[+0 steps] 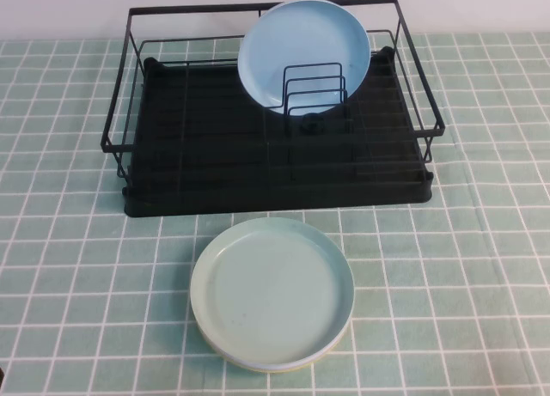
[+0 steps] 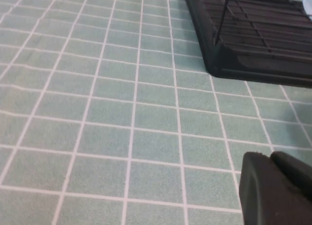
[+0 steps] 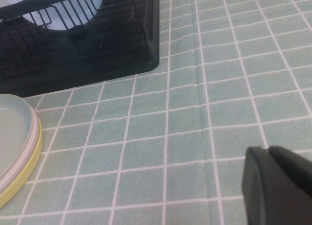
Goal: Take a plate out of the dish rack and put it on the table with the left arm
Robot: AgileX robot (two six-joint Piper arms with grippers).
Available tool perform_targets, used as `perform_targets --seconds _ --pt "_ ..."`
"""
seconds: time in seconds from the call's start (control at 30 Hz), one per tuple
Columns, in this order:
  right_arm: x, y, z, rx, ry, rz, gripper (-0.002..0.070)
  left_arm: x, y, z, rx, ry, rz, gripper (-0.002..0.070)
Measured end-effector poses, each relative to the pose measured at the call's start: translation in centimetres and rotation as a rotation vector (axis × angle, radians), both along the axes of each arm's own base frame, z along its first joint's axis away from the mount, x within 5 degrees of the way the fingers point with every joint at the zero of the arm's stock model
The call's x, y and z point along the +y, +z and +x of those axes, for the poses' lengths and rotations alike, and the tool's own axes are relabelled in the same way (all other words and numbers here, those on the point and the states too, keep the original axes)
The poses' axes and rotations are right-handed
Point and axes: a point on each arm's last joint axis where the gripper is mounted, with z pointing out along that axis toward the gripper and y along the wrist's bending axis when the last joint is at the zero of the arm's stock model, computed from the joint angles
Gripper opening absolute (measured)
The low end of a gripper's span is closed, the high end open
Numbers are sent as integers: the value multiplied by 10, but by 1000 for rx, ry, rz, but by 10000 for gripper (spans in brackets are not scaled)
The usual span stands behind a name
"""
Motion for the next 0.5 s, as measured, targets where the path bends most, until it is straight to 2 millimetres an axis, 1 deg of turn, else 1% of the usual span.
perform_targets --seconds 0.07,0.2,0.27,0.33,0.4,0.5 --pt "0 0 0 0 0 0 -18 0 0 0 2 6 -23 -4" --pt "0 0 0 0 0 0 -18 -2 2 0 -9 16 -130 -4" --pt "0 0 0 0 0 0 -18 -4 5 1 -27 24 -251 -4" --pt "0 0 0 0 0 0 -18 -5 10 2 -60 37 -425 -4" --pt "0 0 0 0 0 0 -18 -5 15 2 -92 47 -542 -4" --pt "0 0 0 0 0 0 -18 -4 21 3 -158 59 -612 -4"
